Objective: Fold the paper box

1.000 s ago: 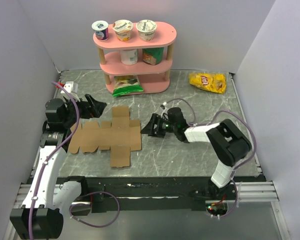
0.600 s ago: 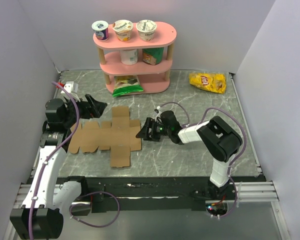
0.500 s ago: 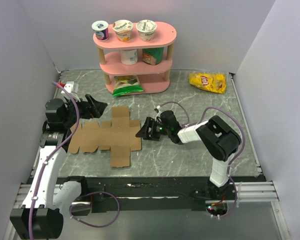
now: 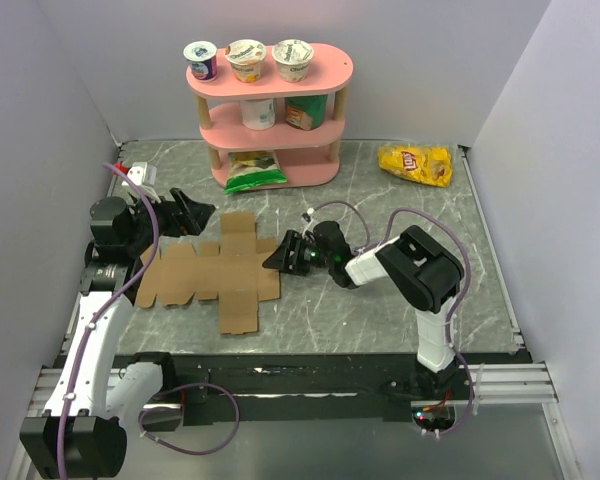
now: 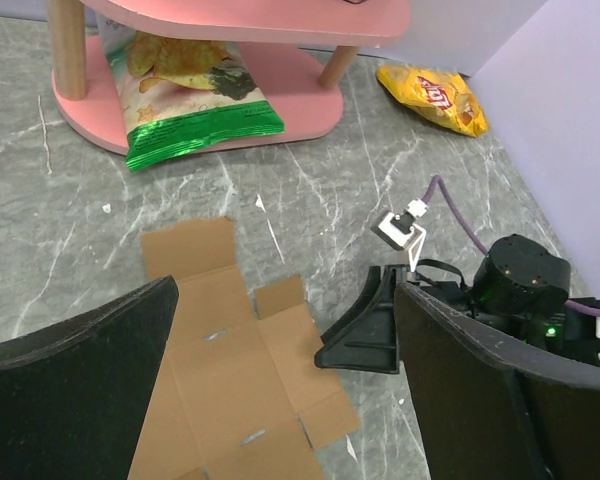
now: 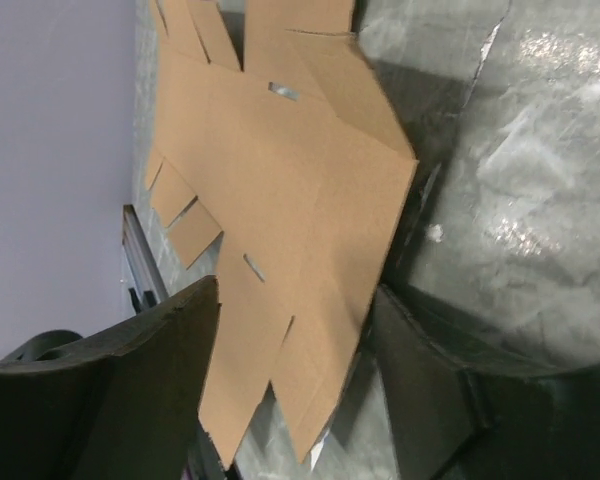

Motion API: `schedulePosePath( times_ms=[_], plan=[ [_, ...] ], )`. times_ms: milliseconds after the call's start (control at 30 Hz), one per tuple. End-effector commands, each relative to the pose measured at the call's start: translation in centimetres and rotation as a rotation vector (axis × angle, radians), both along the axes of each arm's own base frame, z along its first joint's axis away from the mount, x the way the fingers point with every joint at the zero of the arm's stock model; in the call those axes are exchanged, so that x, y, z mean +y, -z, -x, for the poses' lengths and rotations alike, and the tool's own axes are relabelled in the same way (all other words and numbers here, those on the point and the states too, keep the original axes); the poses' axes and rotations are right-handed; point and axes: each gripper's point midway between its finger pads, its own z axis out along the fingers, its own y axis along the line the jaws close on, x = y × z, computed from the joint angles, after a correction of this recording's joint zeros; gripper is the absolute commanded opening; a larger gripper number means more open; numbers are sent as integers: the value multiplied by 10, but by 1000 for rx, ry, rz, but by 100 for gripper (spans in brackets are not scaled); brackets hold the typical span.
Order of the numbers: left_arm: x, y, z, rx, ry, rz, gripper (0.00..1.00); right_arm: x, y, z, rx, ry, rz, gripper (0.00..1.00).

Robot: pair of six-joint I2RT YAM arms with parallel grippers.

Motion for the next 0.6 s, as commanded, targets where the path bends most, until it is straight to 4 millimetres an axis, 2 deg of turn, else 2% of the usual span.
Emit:
schedulePosePath(
  times_ms=[0,133,333,500,567],
  plan=[
    [-5,-12,3,-45,28,16,96,7,3,-6,-6,30,-35,64],
    [-4,-11,2,-44,22,12,96,7,-1,-8,-27,43,-38,47],
    [-5,-10,1,-40,27,17,96,10,-18,-12,-90,39,-85,33],
    [-6,-7,0,-33,30,19,96,15,-24,-13,-111,23,-134,29],
    [-6,-7,0,-34,32,18,96,17,-26,-12,-118,14,-149,24]
  ],
)
